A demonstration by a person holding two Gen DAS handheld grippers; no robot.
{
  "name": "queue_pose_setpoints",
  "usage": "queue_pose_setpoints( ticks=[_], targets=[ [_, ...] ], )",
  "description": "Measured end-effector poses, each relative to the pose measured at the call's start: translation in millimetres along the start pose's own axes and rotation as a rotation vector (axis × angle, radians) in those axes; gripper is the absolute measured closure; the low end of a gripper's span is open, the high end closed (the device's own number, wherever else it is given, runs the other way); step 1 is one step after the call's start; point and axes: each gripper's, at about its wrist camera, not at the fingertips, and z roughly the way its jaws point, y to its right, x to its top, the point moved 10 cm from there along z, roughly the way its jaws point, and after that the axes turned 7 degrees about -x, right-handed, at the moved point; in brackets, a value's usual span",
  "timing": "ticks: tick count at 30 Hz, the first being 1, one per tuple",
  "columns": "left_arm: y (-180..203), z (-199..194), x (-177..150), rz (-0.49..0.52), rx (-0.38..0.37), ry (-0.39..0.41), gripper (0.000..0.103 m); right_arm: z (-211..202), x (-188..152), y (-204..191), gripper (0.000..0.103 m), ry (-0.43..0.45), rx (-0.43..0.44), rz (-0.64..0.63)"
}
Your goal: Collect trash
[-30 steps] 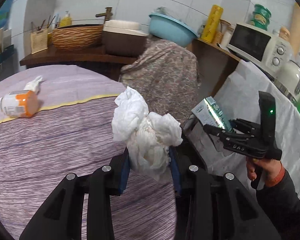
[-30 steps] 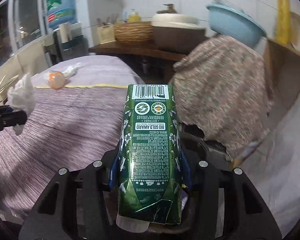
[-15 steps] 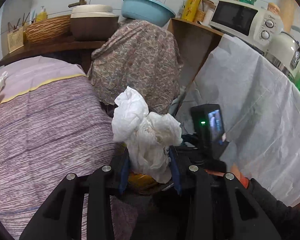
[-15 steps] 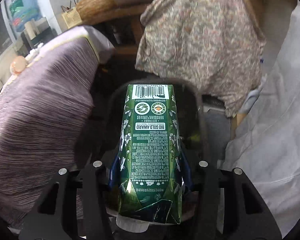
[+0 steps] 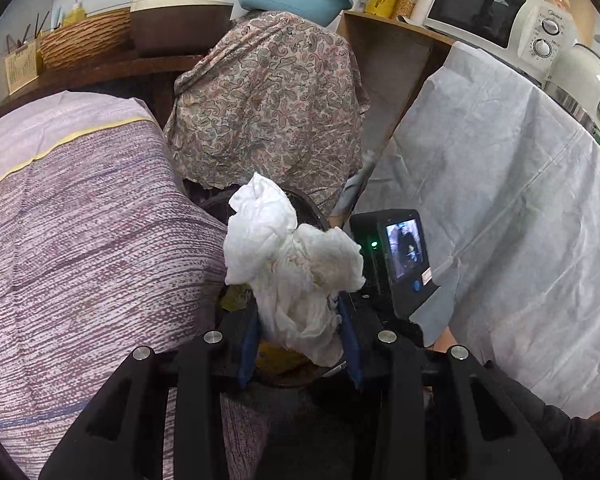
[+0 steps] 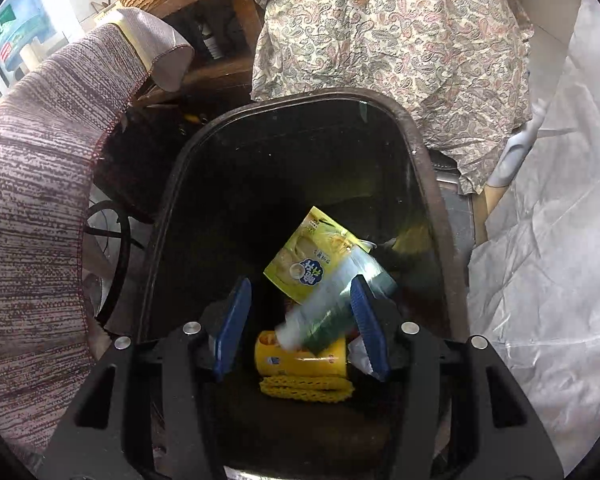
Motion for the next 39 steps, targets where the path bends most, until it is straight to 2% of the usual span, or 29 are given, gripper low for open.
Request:
queue_pose_setpoints(
  ticks=[9, 17, 20, 22, 25, 31, 39],
  targets=[
    [9.4, 32.7, -9.0, 0.022, 0.011, -0.054, 0.068, -52.0, 8.9, 21.4, 0.042, 0.109, -0.051, 0.007],
    [7.5, 80.4, -14.5, 0.007, 0.021, -0.127, 0.066, -87.9, 3.8, 68.1, 0.037, 0.163, -0.133, 0.084],
    [5.7, 90.0, -12.6, -0.007, 0.028, -0.124, 0.053, -94.8, -1.5, 84.0, 0.037, 0.163, -0.118, 0.144],
    [4.0, 93.4, -10.7, -0.01, 0.044, -0.115, 0.039, -99.1, -4.9, 92.0, 0.037, 0.163, -0.126, 0.157],
    [7.1, 93.4, -10.2, -0.003, 0.04, -0.107, 0.027, -101.6, -10.6, 101.7, 0.036, 0.162, -0.138, 0.174],
    [16.8, 78.8, -15.6, 0.01, 0.028, -0.103, 0.022, -104.9, -13.7, 110.0, 0.036, 0.164, -0.133, 0.204],
    [16.3, 31.9, -7.1, 0.011, 0.037, -0.028, 0.017, -114.9, 0.6, 91.0, 0.033, 0.184, -0.099, 0.162]
  ],
)
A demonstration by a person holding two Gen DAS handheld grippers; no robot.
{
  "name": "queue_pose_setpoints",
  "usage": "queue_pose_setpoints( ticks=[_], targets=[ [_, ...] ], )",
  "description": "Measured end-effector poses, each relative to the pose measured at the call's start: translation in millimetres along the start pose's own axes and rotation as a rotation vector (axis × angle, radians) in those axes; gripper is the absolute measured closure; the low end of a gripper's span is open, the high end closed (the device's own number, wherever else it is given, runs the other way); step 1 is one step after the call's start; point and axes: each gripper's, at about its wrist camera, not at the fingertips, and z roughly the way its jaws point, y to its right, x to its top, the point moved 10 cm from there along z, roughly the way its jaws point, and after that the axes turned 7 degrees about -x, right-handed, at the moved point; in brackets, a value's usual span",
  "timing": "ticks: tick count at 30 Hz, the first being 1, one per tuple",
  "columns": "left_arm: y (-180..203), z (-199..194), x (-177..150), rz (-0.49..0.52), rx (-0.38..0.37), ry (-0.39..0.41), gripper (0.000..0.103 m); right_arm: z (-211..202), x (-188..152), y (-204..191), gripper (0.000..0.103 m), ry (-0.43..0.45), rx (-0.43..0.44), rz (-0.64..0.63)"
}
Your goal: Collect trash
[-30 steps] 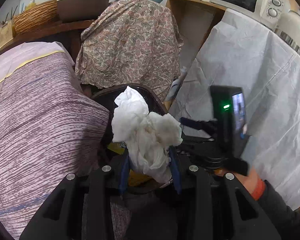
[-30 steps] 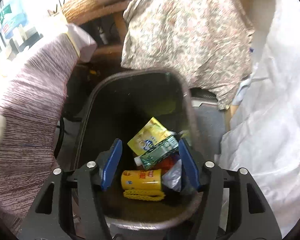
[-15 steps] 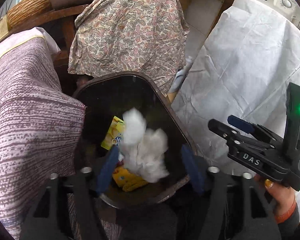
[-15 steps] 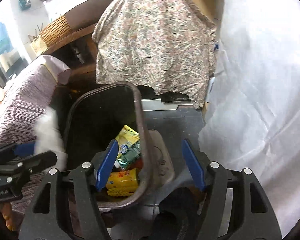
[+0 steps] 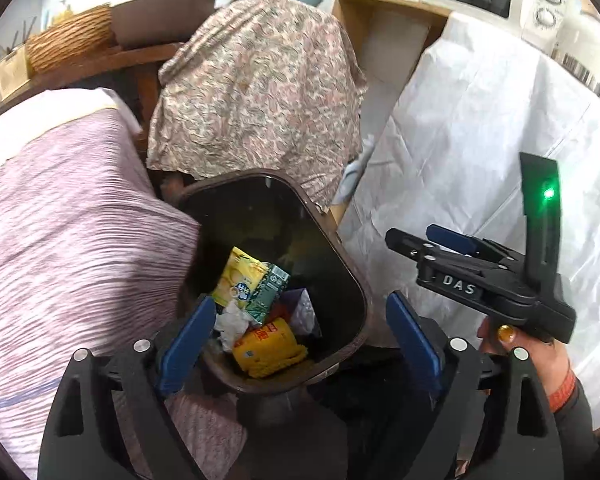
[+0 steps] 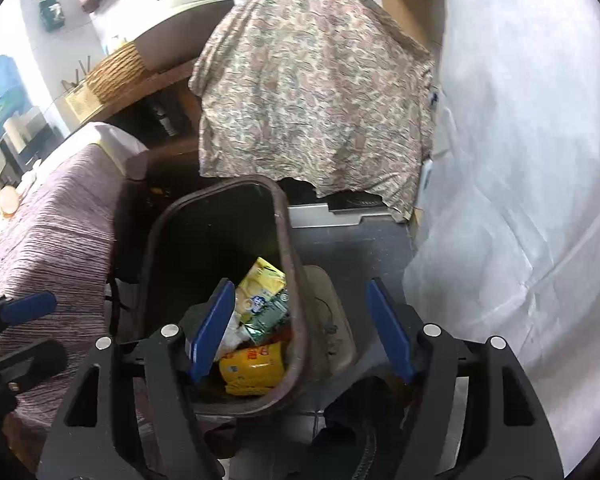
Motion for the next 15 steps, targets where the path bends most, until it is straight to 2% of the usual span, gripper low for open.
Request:
queue_pose_setpoints(
  ticks=[4, 8, 15],
  targets=[
    [-6.2, -31.1, 3.7, -0.017, -0.002, 0.054, 0.015, -8.4, 8.3, -22.2, 0.031, 0.013, 0.027, -0.035],
    [-18.0, -59.9, 5.8, -0.026, 0.014, 0.108, 0.012, -19.8, 18.2, -54.8, 0.03, 0.018, 0.095, -0.066],
    [-69.6, -114.5, 1.7, -0.061, 0.102, 0.154, 0.01, -40.5, 34.6, -128.0, 0.027, 0.045, 0.199, -0.175]
  ],
)
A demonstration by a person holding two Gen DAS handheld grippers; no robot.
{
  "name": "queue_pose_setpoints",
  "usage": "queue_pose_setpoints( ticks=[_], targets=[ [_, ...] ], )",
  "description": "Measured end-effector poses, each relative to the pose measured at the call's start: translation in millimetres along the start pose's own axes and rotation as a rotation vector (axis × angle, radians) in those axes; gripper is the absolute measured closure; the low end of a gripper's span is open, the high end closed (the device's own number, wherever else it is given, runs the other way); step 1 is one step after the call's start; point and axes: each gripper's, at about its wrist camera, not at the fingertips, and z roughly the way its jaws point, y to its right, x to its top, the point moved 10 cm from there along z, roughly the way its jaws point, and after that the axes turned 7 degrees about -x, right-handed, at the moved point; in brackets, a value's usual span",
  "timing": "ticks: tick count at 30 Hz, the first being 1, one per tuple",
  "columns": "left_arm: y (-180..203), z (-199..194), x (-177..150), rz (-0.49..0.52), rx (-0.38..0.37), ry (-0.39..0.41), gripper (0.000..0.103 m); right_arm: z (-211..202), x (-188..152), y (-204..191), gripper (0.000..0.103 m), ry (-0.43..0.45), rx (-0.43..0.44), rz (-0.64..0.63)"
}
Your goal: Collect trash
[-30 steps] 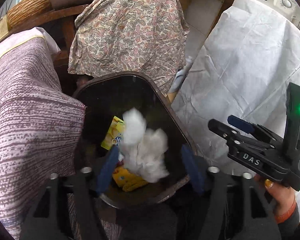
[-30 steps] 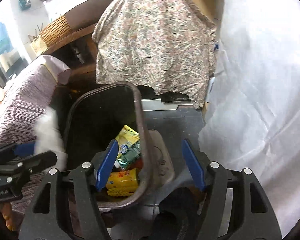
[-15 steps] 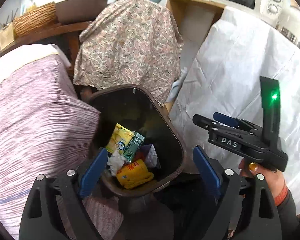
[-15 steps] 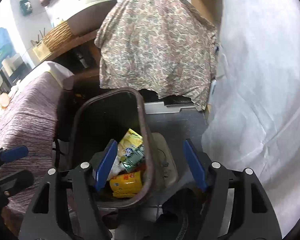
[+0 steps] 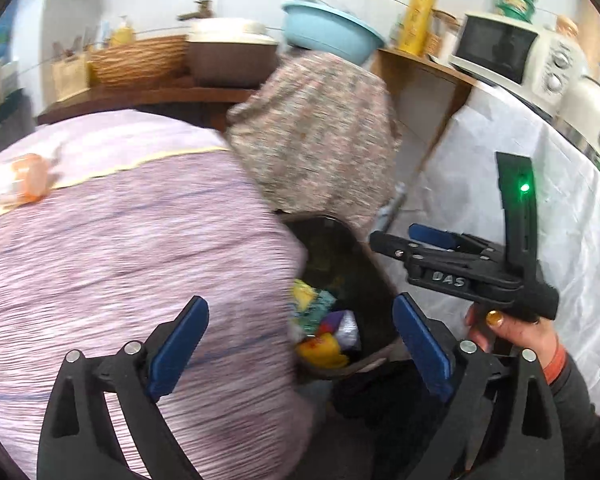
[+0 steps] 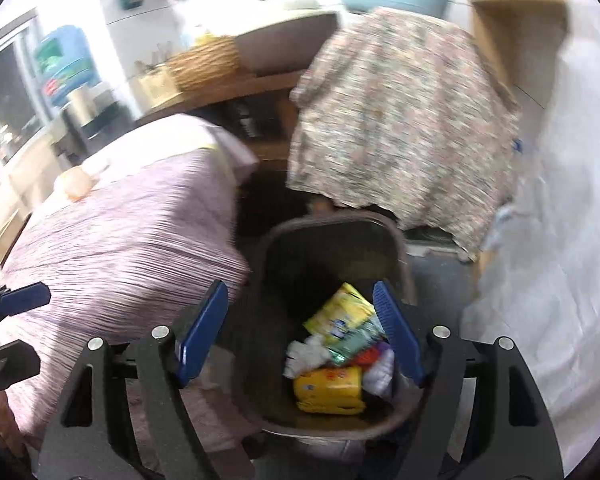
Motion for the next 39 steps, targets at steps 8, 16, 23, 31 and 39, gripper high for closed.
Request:
queue_pose_setpoints(
  ticks=[8, 16, 23, 31, 39],
  targets=[
    [-81.5, -51.3, -2.4, -0.025, 0.145, 0.01, 0.009, 1.7, 25.7, -112.6, 0.023, -0.007, 0.171, -0.188],
    [-169.9, -96.2, -2.5, -0.042, 0.299, 0.008, 0.007, 4.7, 41.3, -224.1, 0.023, -0.014, 0.281, -0.444],
    [-244.0, -119.2, -1.9, -0.099, 0.365, -0.006, 0.007, 23.3, 63.0, -316.6, 0.022, -0.044, 0.353, -0.62],
    [-303.9, -133.2, -7.9, -0.124, 0.41, -0.037, 0.007, 66.0, 91.4, -410.5, 0.022, -0.05, 0.355, -0.839],
    [-338.1, -132.9, -17.0, -0.239, 0.321, -0.044, 0.007, 121.2, 114.1, -474.5, 0.022, -0.082, 0.288, -0.978]
  ],
)
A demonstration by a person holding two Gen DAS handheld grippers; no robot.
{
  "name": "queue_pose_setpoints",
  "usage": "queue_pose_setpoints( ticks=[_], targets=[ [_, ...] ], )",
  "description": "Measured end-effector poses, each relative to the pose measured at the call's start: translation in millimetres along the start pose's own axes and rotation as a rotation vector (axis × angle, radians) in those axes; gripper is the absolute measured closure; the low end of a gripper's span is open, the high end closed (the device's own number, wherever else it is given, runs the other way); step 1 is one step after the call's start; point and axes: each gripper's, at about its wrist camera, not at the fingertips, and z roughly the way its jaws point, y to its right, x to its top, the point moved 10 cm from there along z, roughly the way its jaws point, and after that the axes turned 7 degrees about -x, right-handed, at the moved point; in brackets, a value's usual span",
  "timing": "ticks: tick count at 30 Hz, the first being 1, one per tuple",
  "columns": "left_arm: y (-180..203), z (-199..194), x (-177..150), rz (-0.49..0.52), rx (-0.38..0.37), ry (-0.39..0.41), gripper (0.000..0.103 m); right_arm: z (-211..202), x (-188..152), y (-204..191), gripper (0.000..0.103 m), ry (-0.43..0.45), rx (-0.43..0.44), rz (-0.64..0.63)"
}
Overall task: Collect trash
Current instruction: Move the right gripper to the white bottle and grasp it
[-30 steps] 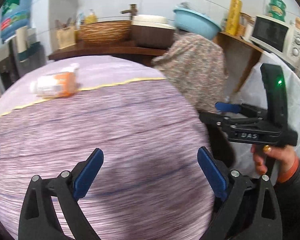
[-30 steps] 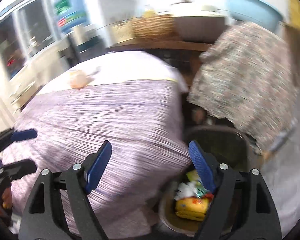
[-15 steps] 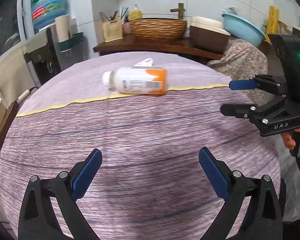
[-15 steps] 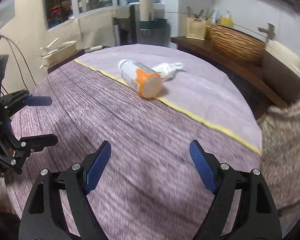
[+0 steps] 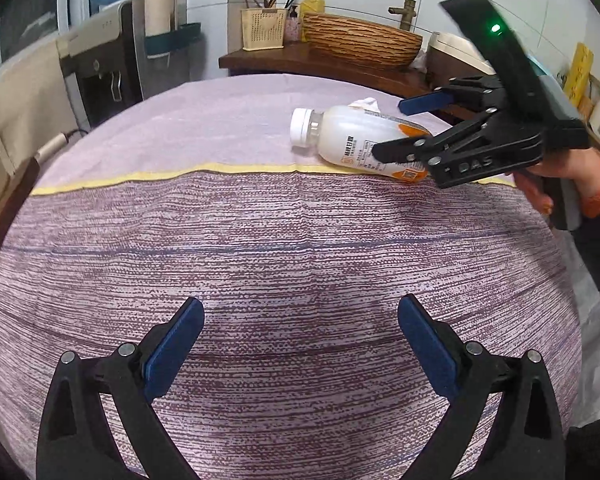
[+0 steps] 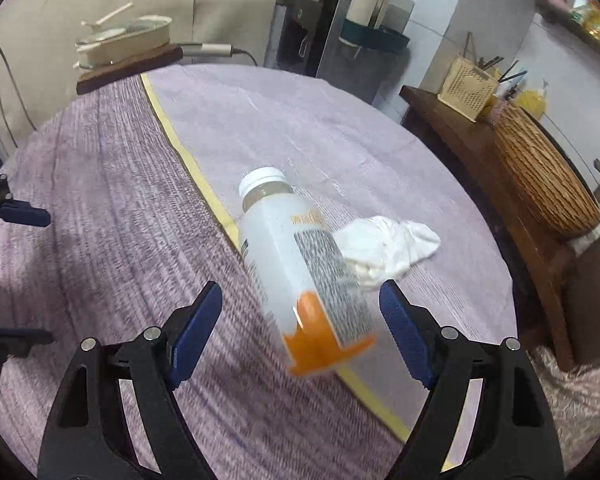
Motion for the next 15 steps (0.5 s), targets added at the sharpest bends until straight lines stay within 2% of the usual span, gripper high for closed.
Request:
queue_pose_setpoints(
  ticks=[7, 12, 15],
  targets=[
    [-13.3, 3.9, 7.2, 0.007, 0.011, 0.005, 0.007, 48.1, 0.4, -9.5, 0.023, -0.082, -0.004, -0.063],
    [-17.4, 13.4, 12.3, -0.012, -0.027, -0.009, 0.007, 56.7, -0.3, -7.6, 0.039, -0.077, 0.0, -0.054],
    [-18.6, 17.6, 23.0, -0.008, -0.031, -0.003, 0.007, 50.8, -2.2, -5.1, 0.041, -0.067, 0.004, -0.034]
  ],
)
